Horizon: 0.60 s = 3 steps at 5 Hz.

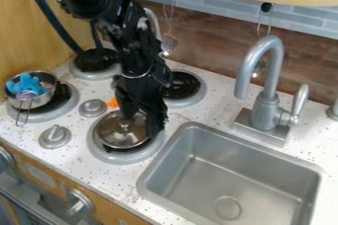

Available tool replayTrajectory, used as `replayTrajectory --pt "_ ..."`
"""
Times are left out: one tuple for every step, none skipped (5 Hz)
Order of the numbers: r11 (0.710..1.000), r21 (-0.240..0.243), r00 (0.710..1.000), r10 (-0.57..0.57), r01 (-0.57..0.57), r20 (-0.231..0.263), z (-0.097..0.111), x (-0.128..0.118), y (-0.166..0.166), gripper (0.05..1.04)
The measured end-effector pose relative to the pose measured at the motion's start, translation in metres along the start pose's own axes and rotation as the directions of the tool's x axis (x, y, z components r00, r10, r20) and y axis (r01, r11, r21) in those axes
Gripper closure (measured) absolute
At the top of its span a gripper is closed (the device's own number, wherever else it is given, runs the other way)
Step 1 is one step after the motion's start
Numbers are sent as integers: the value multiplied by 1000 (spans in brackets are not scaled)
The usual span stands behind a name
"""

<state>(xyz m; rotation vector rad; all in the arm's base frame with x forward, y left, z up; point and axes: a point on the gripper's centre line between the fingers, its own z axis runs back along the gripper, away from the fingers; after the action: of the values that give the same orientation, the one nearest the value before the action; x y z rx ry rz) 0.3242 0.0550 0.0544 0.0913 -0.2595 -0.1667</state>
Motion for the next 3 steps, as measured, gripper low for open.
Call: replayTrajectory --pt "1000 -13 1000 -1 1 -30 -9 -5 -2 79" --pt "998 -57 1000 0 0 1 -12 8 15 79" --pt "999 -30 998 -13 15 57 -6 29 31 79"
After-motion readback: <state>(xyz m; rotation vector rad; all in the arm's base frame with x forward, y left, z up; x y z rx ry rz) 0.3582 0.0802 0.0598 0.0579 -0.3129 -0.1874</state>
